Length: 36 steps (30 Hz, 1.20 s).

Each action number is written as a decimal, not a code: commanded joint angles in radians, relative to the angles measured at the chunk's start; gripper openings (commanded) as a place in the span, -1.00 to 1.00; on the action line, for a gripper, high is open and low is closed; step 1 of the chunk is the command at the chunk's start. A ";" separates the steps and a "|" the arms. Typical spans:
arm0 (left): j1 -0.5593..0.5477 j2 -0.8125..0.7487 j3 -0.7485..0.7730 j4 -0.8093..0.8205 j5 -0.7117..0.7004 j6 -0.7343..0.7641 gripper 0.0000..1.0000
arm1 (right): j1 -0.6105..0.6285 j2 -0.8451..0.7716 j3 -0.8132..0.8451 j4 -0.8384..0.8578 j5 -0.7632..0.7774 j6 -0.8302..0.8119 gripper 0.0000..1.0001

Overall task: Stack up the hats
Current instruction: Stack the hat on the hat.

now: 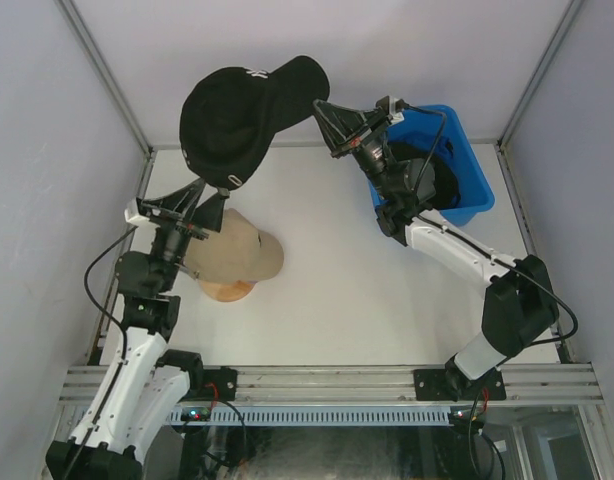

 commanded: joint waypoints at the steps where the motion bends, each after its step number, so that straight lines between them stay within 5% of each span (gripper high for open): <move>1: -0.017 0.015 0.065 0.027 0.074 0.041 0.29 | 0.009 0.001 0.018 0.117 0.028 0.045 -1.00; 24: -0.024 -0.090 0.039 -0.038 0.059 0.069 0.11 | 0.020 0.045 0.009 0.150 0.038 0.053 -1.00; 36: -0.025 -0.008 0.101 -0.043 0.130 0.109 0.19 | 0.055 0.084 0.052 0.166 0.036 0.073 -1.00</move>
